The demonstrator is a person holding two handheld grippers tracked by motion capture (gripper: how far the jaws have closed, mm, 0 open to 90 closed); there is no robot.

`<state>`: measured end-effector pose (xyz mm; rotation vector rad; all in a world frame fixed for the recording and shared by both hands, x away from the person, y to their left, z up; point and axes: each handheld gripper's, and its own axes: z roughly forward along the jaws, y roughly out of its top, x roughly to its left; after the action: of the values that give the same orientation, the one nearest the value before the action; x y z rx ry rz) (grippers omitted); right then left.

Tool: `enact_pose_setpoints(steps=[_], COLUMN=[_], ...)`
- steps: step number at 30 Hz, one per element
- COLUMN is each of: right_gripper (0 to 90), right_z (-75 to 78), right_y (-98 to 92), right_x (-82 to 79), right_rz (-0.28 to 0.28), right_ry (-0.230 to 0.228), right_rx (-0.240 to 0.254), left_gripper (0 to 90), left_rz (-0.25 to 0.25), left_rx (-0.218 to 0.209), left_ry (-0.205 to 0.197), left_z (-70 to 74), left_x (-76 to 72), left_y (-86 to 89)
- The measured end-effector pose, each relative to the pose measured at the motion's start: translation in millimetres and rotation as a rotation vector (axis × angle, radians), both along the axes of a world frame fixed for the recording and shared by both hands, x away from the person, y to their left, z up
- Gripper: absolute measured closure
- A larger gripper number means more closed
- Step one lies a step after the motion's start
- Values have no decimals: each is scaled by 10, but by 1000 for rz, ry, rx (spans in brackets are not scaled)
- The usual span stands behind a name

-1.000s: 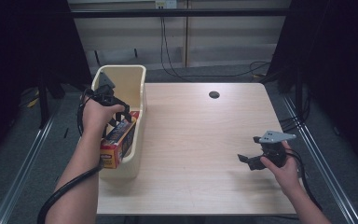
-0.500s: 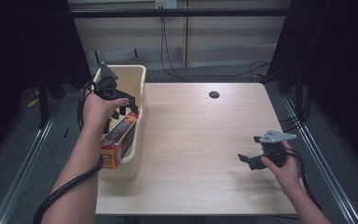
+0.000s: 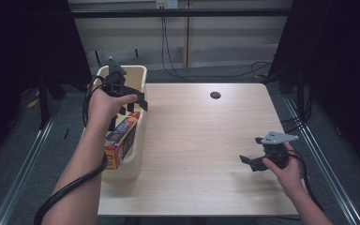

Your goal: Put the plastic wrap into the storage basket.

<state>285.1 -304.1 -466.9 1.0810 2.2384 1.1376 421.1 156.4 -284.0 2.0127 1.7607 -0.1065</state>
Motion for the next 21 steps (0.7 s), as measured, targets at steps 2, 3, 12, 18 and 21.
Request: enact_pose_setpoints(steps=[2, 3, 12, 18, 21], right_gripper=[22, 22, 22, 22, 22], right_z=[-1, 0, -1, 2, 7], right_y=[2, 4, 16, 7, 5], right_x=[-9, -11, -14, -12, -15], right_rz=[5, 6, 12, 10, 8], right_ry=[3, 2, 0, -3, 0], right_rx=[-2, -2, -4, -6, -3], left_gripper=[183, 178, 165, 159, 154], left_rz=[-12, -14, -69, -103, -119], left_rx=[-3, -9, -21, -28, -38], left_ry=[-7, -10, -24, -50, -61], left_z=[17, 22, 3, 22, 25], left_x=[-3, -5, -24, -36, -40], left_y=[-46, -70, -251, -358, -424])
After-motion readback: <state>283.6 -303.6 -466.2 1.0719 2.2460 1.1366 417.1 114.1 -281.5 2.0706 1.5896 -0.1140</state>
